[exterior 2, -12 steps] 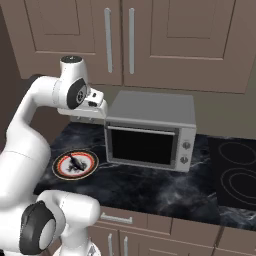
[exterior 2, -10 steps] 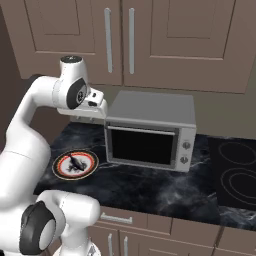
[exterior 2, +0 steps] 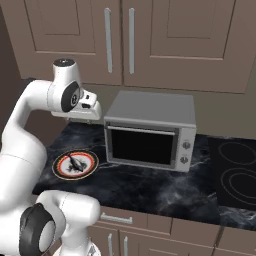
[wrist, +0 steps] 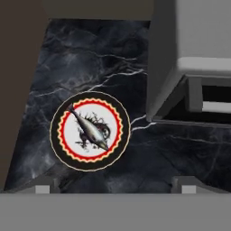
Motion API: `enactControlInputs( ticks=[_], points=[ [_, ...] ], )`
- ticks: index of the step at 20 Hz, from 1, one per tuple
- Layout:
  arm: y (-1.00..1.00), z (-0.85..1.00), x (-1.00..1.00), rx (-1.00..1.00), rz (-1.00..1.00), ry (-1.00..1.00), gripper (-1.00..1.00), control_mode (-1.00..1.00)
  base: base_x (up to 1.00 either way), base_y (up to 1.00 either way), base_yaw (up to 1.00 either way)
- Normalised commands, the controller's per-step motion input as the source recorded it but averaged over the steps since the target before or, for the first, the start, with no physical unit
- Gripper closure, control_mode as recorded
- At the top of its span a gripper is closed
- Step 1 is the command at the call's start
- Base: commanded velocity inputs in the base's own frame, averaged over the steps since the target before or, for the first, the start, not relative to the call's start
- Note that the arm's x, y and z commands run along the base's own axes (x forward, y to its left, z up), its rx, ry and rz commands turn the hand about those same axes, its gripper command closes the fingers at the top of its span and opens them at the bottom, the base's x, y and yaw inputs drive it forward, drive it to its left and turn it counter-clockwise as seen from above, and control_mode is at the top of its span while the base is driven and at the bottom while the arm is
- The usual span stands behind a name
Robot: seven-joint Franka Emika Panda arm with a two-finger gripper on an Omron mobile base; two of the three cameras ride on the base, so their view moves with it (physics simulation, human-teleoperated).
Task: Place the fish on the rack of the oven, and slide the rack back inside. Close the oven door.
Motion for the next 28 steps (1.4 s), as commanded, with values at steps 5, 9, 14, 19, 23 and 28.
enactControlInputs(
  ticks=[5, 9, 14, 19, 23, 28],
  points=[
    [0.61, -0.51, 0.02, 0.00, 0.16, 0.00, -1.00, -1.00, 0.00, 0.00, 0.00],
    [0.60, -0.67, 0.16, -0.03, 0.13, 0.04, -1.00, -1.00, 0.00, 0.00, 0.00],
    [0.44, -0.67, 0.38, -0.03, 0.08, 0.07, -1.00, -1.00, 0.00, 0.00, 0.00],
    [0.08, -0.52, 0.55, -0.02, 0.01, 0.03, -1.00, -1.00, 0.00, 0.00, 0.00],
    [0.00, -0.47, 0.65, -0.04, 0.00, 0.03, -1.00, -1.00, 0.00, 0.00, 0.00],
    [0.00, -0.60, 0.41, -0.05, 0.00, 0.09, -1.00, -1.00, 0.00, 0.00, 0.00]
  ],
)
